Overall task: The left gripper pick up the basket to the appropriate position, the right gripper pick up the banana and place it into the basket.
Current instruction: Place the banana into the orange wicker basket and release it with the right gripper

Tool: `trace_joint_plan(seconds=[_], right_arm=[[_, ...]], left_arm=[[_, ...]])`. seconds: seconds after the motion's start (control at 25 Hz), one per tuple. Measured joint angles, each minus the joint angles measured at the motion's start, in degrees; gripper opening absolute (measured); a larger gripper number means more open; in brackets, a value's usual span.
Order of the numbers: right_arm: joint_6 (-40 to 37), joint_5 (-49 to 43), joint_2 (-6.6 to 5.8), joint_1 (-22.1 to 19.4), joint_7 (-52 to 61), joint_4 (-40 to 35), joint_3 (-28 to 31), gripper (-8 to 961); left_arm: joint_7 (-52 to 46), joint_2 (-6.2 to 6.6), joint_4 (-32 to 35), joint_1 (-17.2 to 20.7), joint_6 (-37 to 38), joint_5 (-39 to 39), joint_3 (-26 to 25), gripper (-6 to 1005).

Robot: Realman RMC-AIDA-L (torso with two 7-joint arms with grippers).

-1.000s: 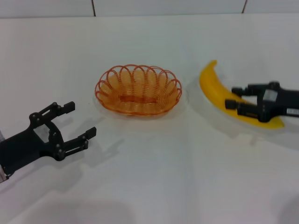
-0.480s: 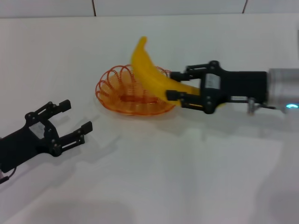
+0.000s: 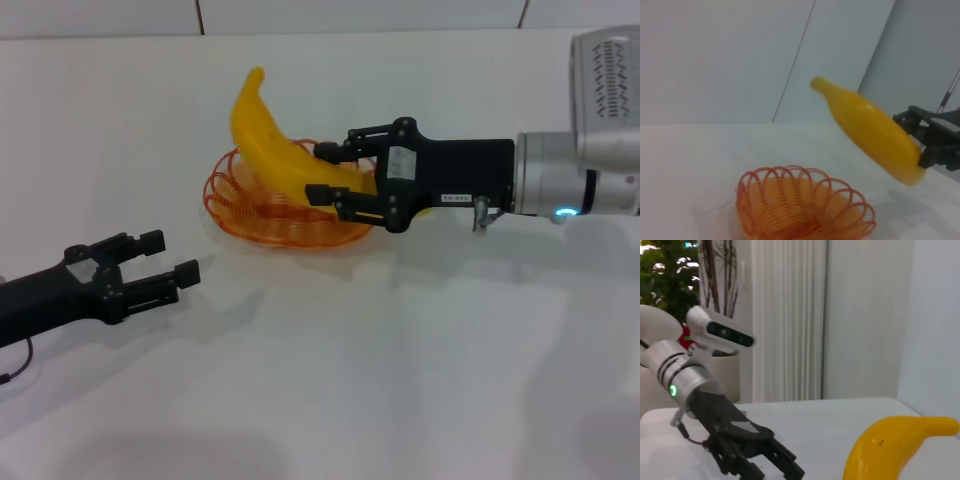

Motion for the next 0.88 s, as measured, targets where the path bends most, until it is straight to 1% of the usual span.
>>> trace_joint_plan(seconds=[0.12, 0.28, 0.4, 0.6, 0.76, 0.88], right_arm=[[1.3, 0.0, 0.02, 1.6, -2.6, 2.4, 0.2, 443], [5.9, 0.2, 0.15, 4.4, -6.9, 6.0, 0.4, 442], [8.6, 1.1, 0.24, 5.7, -9.5, 7.4, 0.3, 441], [12.6, 1.3, 0.24, 5.9, -10.7, 8.0, 0.2, 443], [13.4, 1.0, 0.24, 5.9, -10.8, 8.1, -0.1, 445], [13.3, 0.9, 0.24, 5.9, -10.6, 8.2, -1.6, 443]], left_arm=[[0.0, -0.11, -0.1, -0.1, -0.2, 1.4, -2.2, 849], [-0.1, -0.58, -0.1, -0.4, -0.4, 4.1, -5.7, 845], [-0.2, -0.75, -0.1, -0.6, -0.3, 4.5, -5.8, 845], [-0.3, -0.97, -0.1, -1.0, -0.3, 4.7, -5.8, 845], [-0.6, -0.99, -0.1, -1.2, 0.0, 4.6, -6.4, 845], [-0.6, -1.02, -0.1, -1.2, 0.1, 4.7, -6.7, 845]])
